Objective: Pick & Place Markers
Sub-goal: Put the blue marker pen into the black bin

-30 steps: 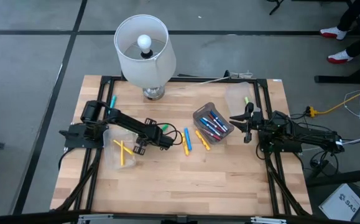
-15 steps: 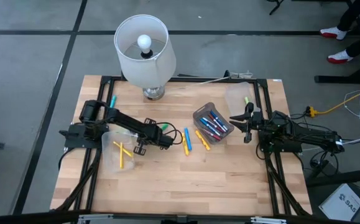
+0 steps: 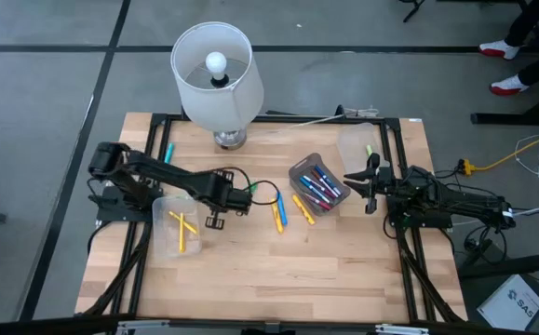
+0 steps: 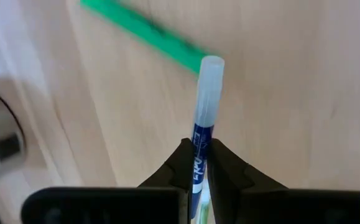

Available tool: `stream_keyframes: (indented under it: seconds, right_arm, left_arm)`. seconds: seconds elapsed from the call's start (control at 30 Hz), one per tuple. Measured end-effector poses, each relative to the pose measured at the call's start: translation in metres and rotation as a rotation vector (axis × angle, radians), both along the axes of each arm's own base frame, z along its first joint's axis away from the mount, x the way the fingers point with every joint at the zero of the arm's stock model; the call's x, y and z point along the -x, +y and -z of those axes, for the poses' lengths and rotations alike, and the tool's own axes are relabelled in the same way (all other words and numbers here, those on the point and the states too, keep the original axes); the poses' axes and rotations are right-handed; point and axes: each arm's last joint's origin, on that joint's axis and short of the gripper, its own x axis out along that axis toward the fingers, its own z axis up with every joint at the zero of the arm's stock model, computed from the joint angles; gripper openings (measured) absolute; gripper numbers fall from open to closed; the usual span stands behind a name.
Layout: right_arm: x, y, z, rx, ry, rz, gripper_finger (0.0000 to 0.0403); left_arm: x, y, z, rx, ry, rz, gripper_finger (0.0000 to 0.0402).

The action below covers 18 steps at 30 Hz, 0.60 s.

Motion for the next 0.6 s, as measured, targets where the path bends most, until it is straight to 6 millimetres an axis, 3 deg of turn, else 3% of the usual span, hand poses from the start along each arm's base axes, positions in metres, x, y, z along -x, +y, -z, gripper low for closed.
stream_keyframes:
  seconds: [0.33,0.6]
  right_arm:
    - [0.000,0.000,0.000,0.000,0.000,0.000,0.0090]
    - [0.000,0.000,0.000,0.000,0.000,0.000,0.0091]
  left_arm:
    - [-0.015,-0.003,-0.050,0.067,-0.481,0.087,0.0021]
    - [-0.034,-0.006,-0.062,0.098,-0.697,0.170,0.0022]
